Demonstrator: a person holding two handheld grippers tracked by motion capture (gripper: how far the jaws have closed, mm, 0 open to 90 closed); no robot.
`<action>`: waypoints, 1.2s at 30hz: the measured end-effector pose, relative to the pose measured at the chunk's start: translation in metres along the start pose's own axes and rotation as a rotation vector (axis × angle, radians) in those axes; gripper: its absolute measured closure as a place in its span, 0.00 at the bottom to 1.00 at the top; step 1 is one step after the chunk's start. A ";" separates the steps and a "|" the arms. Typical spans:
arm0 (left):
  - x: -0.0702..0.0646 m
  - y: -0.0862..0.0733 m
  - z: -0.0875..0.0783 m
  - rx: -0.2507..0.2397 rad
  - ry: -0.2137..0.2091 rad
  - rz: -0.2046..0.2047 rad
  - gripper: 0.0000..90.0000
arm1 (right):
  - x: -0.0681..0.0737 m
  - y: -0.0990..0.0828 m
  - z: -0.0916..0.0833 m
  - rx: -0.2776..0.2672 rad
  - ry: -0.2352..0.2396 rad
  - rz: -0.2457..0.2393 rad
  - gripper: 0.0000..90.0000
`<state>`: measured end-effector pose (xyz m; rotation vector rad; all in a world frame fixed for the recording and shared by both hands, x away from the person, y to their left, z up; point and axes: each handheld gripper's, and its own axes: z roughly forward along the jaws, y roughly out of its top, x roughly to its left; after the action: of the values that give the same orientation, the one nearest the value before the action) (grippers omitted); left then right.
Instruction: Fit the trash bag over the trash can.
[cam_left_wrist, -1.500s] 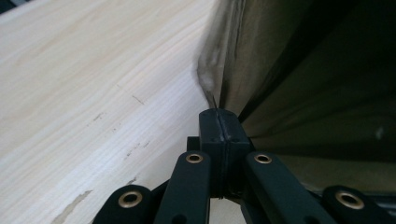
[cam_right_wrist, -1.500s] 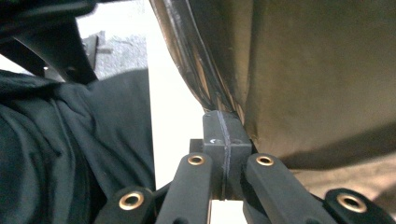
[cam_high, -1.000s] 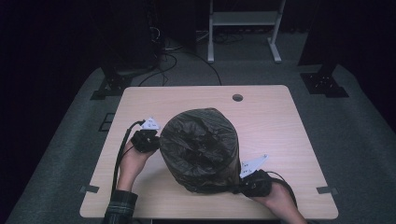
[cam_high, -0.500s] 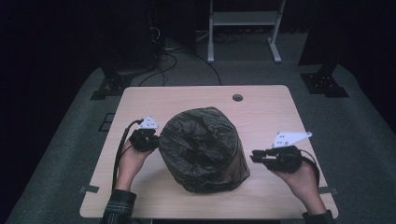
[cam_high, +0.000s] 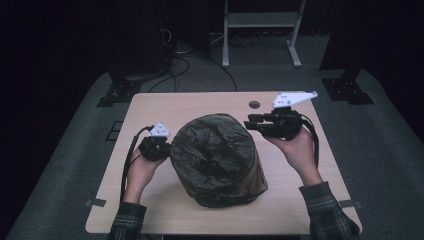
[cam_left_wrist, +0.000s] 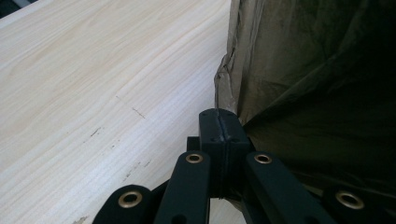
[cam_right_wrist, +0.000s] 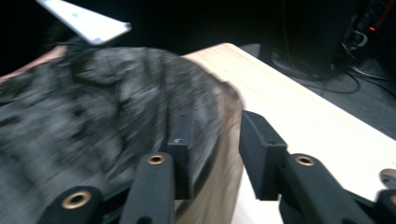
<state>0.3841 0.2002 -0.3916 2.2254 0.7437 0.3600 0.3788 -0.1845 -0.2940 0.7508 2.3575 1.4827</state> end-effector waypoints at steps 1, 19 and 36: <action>0.000 0.000 0.000 -0.001 -0.002 -0.001 1.00 | -0.006 0.005 0.013 0.025 0.003 0.017 0.69; 0.003 -0.002 0.010 0.012 0.009 -0.007 1.00 | -0.036 -0.014 0.041 0.062 -0.065 0.090 1.00; 0.009 -0.010 0.002 -0.051 0.034 -0.029 0.65 | -0.051 -0.040 0.035 0.046 -0.141 0.123 0.66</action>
<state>0.3880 0.2099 -0.4001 2.1637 0.7754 0.3988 0.4260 -0.1998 -0.3484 0.9941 2.2825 1.3768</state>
